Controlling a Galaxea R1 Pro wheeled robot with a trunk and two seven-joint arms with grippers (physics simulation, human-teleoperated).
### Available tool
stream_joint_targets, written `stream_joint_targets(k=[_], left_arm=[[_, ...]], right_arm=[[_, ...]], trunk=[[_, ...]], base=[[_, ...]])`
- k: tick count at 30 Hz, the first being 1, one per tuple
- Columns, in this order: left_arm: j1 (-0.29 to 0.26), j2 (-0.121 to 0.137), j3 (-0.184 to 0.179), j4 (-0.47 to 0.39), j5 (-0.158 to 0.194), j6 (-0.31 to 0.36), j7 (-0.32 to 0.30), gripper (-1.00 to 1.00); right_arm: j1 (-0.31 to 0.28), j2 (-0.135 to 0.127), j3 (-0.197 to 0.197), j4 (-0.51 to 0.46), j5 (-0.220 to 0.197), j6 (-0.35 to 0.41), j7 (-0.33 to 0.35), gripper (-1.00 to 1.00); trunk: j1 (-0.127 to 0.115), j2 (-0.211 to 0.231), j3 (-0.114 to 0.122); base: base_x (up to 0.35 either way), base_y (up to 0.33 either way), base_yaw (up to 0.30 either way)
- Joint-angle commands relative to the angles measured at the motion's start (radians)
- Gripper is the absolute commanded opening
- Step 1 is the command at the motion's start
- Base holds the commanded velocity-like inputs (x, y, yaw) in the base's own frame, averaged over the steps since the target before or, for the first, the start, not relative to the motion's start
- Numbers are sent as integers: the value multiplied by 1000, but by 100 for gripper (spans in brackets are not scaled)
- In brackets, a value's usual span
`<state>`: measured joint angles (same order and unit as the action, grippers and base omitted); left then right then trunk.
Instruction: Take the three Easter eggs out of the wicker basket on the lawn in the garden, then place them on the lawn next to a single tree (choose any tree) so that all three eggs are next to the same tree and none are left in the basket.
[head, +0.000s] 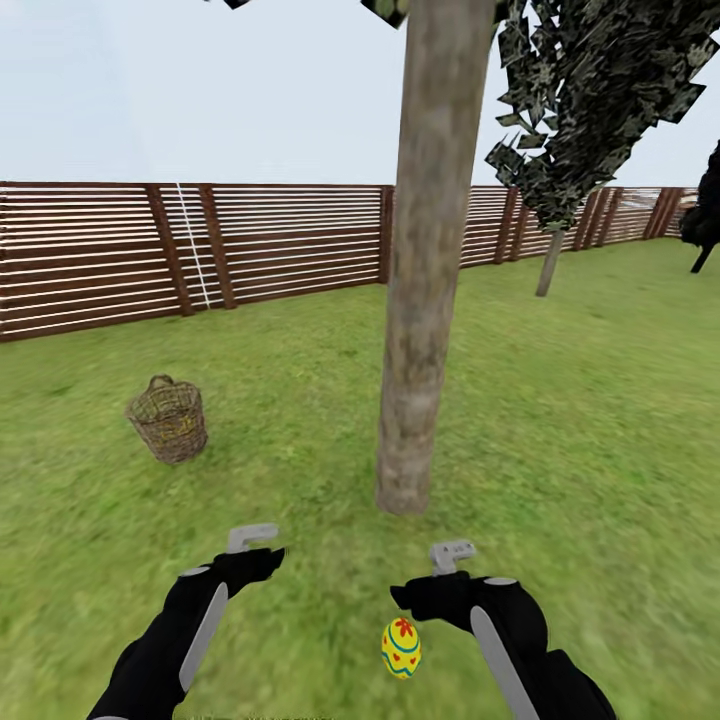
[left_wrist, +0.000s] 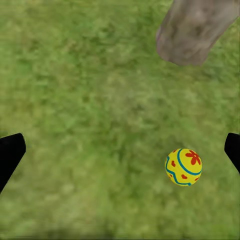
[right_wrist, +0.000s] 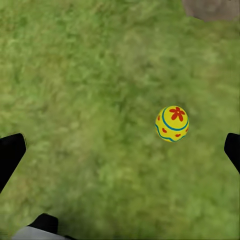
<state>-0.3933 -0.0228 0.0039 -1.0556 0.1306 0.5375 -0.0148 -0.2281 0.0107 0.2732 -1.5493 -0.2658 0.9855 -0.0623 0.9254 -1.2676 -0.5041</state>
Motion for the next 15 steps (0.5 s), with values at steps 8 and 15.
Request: stream_joint_targets(k=[8,15], left_arm=[[-3,1,1,16,8,5,3,100],[-59,6,1,129,7,-1,9,100]], right_arm=[[0,0,4,2,-6,4,-7,100],[0,0,4,3,-6,4,-7,100]], trunk=[[-31,56,20],[-58,105,38]], base=[[0,0,275],[0,0,275]])
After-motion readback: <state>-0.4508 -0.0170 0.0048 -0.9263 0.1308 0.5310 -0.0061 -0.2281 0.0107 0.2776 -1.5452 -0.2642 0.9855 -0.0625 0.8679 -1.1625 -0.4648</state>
